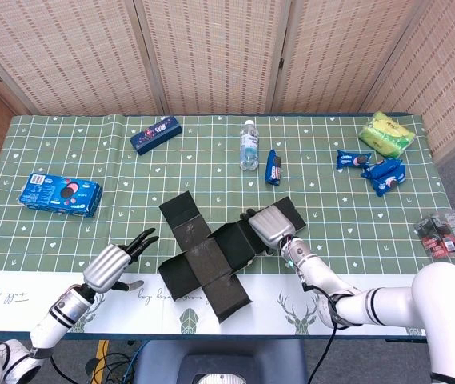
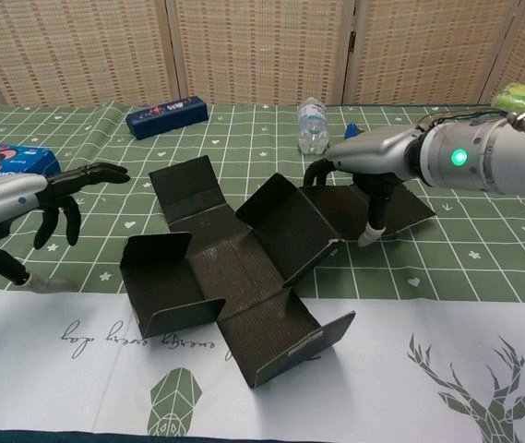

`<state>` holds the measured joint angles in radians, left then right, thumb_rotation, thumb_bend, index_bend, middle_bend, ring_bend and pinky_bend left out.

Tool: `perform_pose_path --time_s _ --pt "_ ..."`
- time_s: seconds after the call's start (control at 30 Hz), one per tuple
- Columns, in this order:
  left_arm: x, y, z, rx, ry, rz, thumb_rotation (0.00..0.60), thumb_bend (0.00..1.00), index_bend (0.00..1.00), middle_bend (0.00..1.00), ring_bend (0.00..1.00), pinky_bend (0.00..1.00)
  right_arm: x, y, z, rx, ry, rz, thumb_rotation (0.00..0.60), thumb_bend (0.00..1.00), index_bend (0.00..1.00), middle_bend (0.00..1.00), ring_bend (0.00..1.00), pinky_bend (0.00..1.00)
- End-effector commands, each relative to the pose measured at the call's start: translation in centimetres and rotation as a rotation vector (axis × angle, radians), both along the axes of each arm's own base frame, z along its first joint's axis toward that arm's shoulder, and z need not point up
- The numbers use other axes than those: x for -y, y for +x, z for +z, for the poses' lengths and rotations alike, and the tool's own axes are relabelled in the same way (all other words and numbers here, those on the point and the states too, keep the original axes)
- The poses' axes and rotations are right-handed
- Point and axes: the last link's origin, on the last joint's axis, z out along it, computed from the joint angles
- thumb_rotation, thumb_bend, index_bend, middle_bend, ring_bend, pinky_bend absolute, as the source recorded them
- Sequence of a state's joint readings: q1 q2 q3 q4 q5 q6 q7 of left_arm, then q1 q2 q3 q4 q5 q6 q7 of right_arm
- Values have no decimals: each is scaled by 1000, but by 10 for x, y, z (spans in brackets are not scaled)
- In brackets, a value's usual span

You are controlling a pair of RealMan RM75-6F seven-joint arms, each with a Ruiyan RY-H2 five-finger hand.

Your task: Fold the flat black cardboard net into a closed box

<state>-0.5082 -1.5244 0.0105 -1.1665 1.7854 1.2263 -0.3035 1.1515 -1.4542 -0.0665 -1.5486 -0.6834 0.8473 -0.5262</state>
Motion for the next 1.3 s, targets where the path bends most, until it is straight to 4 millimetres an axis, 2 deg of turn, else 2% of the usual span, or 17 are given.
perform_pose_path --time_s 0.03,0.2,0.37,0.63,0.97,1.3 --pt "-1 10 -22 -59 -5 -54 600 162 0 0 475 630 -1 -2 2 14 -5 -9 600 422 359 421 749 970" --pt "-4 23 -42 -52 -15 -68 600 162 0 0 473 635 -4 -8 4 34 -6 -25 600 431 359 421 750 970" --pt "-9 42 -55 41 -28 -35 600 161 0 0 468 647 -7 -11 5 50 -5 -30 600 437 359 420 750 970" --pt "-18 67 -59 250 -132 113 600 162 0 0 456 664 -11 -6 7 79 0 -4 600 446 359 421 751 970" --pt "-30 79 -60 404 -272 269 600 162 0 0 451 698 -15 8 7 46 37 112 600 458 361 422 756 970" --pt "-34 77 -62 478 -450 378 600 161 0 0 460 743 -16 27 6 -4 77 248 600 470 373 429 761 970"
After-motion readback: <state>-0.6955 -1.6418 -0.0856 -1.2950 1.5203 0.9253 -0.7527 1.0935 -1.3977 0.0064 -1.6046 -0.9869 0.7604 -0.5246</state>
